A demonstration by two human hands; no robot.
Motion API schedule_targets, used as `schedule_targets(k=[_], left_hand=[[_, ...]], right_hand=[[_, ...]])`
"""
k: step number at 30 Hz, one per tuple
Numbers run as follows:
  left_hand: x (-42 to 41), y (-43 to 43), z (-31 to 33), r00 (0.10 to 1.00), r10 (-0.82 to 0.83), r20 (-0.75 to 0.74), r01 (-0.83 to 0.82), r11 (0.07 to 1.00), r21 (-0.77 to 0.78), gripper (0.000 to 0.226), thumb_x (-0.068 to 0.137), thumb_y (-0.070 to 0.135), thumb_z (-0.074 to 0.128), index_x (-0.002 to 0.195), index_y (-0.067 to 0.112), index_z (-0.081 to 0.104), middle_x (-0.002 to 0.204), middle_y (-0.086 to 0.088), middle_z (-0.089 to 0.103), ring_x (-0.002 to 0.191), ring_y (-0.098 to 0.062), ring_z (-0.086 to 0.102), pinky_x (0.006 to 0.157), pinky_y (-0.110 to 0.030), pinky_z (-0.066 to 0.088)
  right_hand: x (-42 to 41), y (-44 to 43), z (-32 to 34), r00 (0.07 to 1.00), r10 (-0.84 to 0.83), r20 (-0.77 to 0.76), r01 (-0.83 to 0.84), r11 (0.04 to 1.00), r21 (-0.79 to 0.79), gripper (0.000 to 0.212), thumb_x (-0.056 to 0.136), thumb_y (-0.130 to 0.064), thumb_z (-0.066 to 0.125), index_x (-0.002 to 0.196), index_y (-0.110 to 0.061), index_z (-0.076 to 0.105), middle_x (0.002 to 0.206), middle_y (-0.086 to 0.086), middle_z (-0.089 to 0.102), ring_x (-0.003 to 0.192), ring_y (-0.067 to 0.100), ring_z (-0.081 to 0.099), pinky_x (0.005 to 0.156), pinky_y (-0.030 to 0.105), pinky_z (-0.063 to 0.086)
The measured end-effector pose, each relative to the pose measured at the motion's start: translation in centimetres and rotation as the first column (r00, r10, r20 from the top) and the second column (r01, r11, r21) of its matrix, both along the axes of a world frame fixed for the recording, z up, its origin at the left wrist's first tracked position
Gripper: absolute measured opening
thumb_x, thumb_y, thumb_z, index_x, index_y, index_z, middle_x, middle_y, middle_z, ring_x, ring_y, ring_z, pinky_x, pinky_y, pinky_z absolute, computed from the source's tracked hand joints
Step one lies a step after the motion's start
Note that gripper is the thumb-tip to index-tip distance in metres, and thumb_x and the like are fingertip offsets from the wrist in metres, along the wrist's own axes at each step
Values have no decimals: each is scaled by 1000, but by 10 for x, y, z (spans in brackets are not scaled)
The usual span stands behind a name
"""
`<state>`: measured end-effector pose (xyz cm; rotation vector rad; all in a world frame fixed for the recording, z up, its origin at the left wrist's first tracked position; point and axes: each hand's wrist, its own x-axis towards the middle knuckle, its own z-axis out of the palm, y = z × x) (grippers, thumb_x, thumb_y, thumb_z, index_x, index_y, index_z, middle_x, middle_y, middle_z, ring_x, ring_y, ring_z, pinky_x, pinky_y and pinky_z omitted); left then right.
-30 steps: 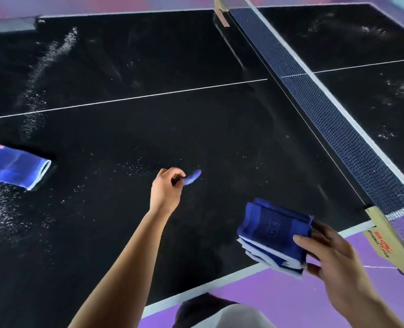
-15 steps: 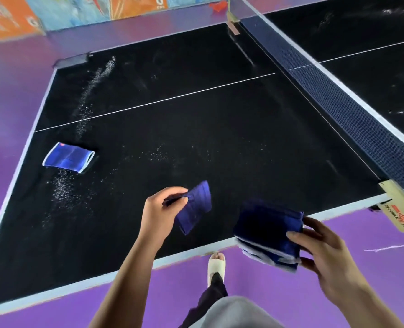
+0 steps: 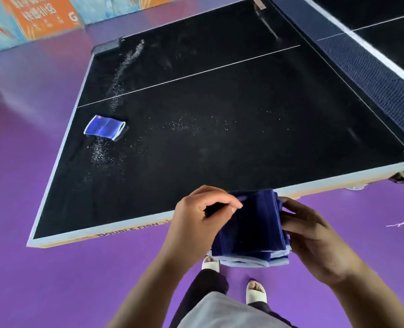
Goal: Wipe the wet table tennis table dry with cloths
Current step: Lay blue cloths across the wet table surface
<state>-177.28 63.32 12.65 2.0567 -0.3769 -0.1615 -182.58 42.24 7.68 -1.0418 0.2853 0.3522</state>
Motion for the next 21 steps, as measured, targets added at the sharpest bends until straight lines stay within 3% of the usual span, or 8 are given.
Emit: schedule_targets(k=[5,7,9,11,13,15,18,21], left_hand=[[-18,20,2,997,-30,71,23,995,92,25,85,28,78,108,38,76,121,22,58,118,-6,54,92,-8,36],[-21,34,0,991,14,132,-30,992,121,48,80,45,75,125,52,62,140,27,40,131,-1,35,100,-3,24],[-16,56,2,997,76,28,-77,997,12,72,73,53,76,137,60,42,150,26,29,141,3,25,107,-7,22],[-7,86,7,955,50,-292,-111,974,-195,88,66,48,81,138,65,34,151,24,35,139,3,36,108,-19,36],[0,119,9,838,-139,-527,-125,892,-434,92,68,29,83,140,62,35,144,10,55,128,-10,57,95,-26,52],[5,155,8,780,-230,-582,-166,821,-546,89,75,10,75,142,55,37,133,-4,66,120,-23,65,88,-32,56],[13,211,3,798,-174,-577,-245,782,-574,87,75,1,71,142,49,42,120,-12,71,105,-25,69,78,-33,56],[24,269,3,825,-95,-558,-297,766,-570,85,72,1,72,141,42,46,116,-11,72,97,-20,70,73,-33,57]], right_hand=[[-11,25,9,996,-85,16,85,996,29,40,80,13,50,119,9,57,92,19,67,65,23,63,51,26,50],[-12,37,9,994,-109,20,109,994,26,50,72,5,60,122,8,54,96,23,66,74,29,62,59,32,52],[-8,53,13,994,-105,21,105,994,31,59,67,-3,67,124,6,54,107,35,61,91,35,56,75,43,46],[1,73,18,996,-81,26,80,996,43,59,67,-5,67,124,4,56,115,40,56,99,39,48,82,47,38],[12,100,23,998,-55,26,55,998,18,60,66,-5,68,125,3,57,117,38,57,100,39,50,78,43,41],[24,131,31,999,-23,25,23,1000,-13,57,68,-2,66,125,0,59,126,38,54,101,39,54,76,41,45],[44,190,43,998,58,20,-56,994,-99,48,74,-8,66,122,-9,67,128,27,61,107,40,62,84,43,45],[65,254,60,994,90,-57,-99,977,-188,44,82,-39,69,118,-15,71,123,16,69,102,28,65,83,42,46]])
